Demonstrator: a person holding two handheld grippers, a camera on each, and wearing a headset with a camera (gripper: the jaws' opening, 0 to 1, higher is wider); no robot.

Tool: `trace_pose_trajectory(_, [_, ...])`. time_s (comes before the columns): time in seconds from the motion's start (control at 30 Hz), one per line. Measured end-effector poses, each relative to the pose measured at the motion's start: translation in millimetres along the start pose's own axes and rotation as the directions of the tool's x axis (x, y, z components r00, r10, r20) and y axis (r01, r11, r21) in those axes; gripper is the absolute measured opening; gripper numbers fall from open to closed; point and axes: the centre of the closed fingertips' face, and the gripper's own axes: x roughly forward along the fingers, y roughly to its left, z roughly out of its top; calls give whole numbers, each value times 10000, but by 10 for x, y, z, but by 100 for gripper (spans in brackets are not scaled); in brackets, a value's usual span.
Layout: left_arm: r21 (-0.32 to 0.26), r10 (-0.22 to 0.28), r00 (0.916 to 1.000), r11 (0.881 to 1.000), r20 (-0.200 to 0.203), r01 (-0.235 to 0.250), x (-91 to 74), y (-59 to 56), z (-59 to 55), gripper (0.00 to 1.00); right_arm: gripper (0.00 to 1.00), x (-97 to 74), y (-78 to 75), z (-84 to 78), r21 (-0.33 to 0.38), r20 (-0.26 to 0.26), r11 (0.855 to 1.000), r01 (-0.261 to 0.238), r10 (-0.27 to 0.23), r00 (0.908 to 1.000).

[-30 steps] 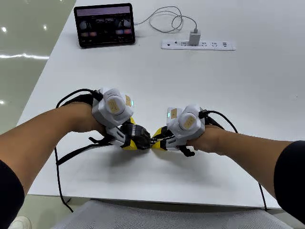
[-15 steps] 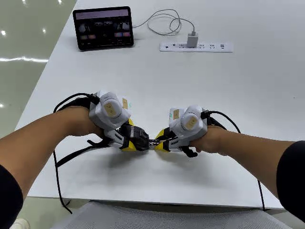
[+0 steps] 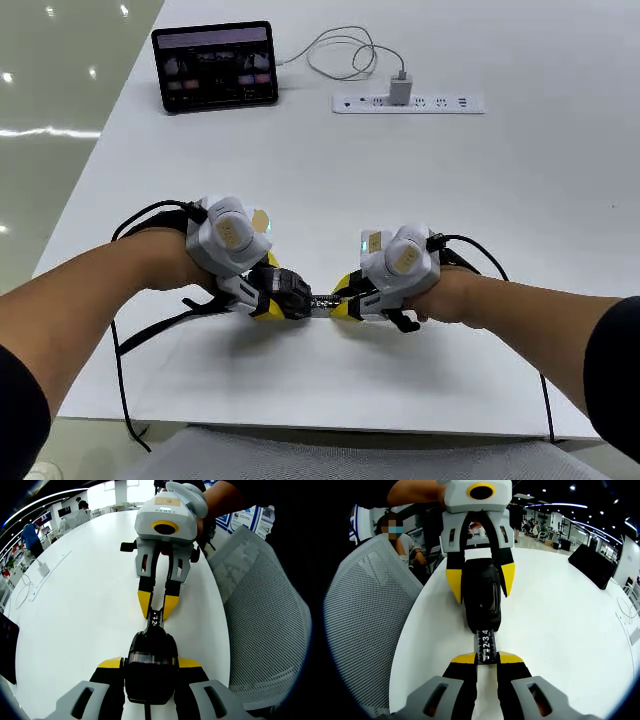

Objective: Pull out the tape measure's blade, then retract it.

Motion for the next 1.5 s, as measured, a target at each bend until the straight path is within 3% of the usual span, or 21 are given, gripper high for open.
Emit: trace_pose_trajectory(1.5, [-173,55,10000,9998,55,-54,14,3,-6,35,9,-241,-6,-261,266,-343,9995,179,-169,9993])
